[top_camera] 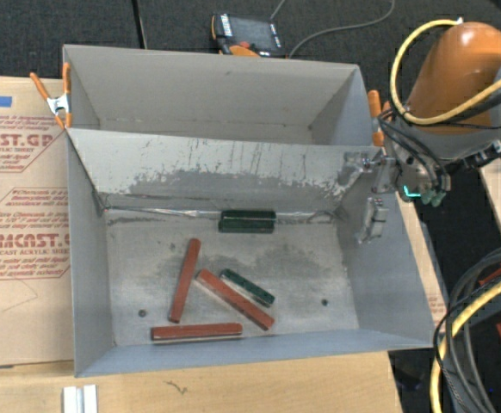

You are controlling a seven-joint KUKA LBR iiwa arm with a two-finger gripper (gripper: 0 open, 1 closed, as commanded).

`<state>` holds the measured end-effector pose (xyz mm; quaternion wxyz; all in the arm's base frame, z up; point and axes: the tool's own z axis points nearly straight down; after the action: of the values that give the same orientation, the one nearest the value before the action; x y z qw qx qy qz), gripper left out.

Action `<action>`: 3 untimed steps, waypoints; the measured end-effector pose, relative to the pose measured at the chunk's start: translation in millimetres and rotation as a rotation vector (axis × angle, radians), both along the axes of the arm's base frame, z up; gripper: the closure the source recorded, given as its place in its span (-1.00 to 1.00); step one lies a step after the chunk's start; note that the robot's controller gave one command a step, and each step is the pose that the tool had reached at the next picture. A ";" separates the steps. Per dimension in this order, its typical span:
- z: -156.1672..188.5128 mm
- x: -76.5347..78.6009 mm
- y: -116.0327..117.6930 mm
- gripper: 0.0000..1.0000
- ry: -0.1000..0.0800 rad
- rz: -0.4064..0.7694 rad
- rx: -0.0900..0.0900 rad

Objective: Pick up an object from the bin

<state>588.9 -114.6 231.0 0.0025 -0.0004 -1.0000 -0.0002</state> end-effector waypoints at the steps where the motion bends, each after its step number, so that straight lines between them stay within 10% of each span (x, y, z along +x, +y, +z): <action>1: -84.5 -14.2 82.0 -1.00 0.001 0.005 0.004; 2: -151.1 -50.6 112.4 -1.00 0.003 0.029 0.002; 3: -140.2 -105.7 159.9 -1.00 -0.001 -0.093 0.002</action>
Offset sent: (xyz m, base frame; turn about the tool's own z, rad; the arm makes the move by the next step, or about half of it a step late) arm -0.0125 0.0760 -0.0794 0.0015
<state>483.2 45.3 90.8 0.0021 -0.0470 -0.9989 -0.0012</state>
